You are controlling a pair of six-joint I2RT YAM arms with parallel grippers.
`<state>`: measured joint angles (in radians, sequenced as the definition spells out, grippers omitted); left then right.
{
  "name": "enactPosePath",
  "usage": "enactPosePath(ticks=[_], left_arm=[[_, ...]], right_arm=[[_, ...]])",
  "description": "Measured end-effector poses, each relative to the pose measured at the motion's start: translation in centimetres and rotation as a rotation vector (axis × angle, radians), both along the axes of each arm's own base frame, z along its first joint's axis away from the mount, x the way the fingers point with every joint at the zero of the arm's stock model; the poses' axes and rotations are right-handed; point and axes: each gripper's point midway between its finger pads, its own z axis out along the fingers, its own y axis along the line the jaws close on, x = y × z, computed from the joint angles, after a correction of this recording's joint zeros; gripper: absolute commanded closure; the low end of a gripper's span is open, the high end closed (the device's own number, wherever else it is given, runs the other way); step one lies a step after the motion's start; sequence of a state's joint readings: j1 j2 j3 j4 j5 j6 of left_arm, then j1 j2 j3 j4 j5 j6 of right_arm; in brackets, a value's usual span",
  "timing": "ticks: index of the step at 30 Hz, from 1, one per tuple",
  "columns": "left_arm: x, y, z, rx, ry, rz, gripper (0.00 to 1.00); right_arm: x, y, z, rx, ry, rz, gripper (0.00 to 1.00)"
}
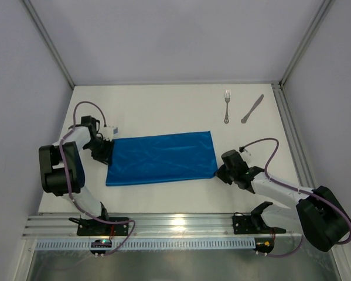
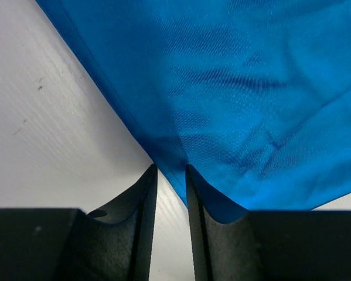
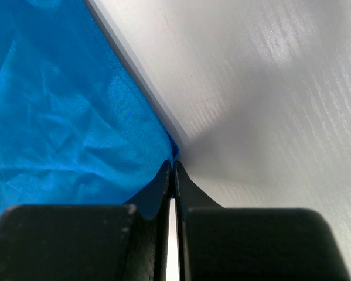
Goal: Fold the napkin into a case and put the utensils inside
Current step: Pick up the rectangle-folded napkin from the center of the board, then fold the rectangle-folded napkin at the center of the board.
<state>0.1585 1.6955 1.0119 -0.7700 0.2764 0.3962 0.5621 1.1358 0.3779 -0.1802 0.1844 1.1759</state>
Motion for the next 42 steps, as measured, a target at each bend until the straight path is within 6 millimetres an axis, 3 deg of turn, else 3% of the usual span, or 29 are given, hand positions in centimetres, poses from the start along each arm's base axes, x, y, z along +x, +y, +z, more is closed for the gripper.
enactPosePath(ticks=[4, 13, 16, 19, 23, 31, 35, 42], left_arm=[[0.9, -0.7, -0.1, 0.003, -0.001, -0.026, 0.78], [2.9, -3.1, 0.0, -0.023, -0.013, -0.082, 0.78], [3.4, -3.5, 0.0, -0.038, -0.018, -0.088, 0.78], [3.5, -3.6, 0.0, -0.044, -0.021, -0.089, 0.78], [3.6, -3.8, 0.0, -0.055, -0.025, -0.091, 0.75], [3.7, -3.7, 0.3, -0.095, -0.032, -0.070, 0.66], [3.5, -2.7, 0.3, -0.103, -0.034, -0.038, 0.65], [2.8, -1.8, 0.3, -0.126, -0.028, 0.001, 0.69]], right_arm=[[-0.3, -0.6, 0.0, -0.035, -0.002, 0.010, 0.96], [-1.1, -2.0, 0.1, -0.150, 0.019, 0.084, 0.96], [-0.3, -1.8, 1.0, -0.214, 0.037, 0.148, 0.96], [1.9, -0.2, 2.3, -0.259, 0.023, 0.220, 0.96], [4.7, 4.0, 4.1, -0.321, -0.015, 0.347, 0.96], [8.2, 17.5, 5.2, -0.388, -0.116, 0.638, 0.96], [7.9, 22.8, 4.8, -0.416, -0.158, 0.771, 0.96], [6.2, 28.8, 5.8, -0.392, -0.264, 0.958, 0.96]])
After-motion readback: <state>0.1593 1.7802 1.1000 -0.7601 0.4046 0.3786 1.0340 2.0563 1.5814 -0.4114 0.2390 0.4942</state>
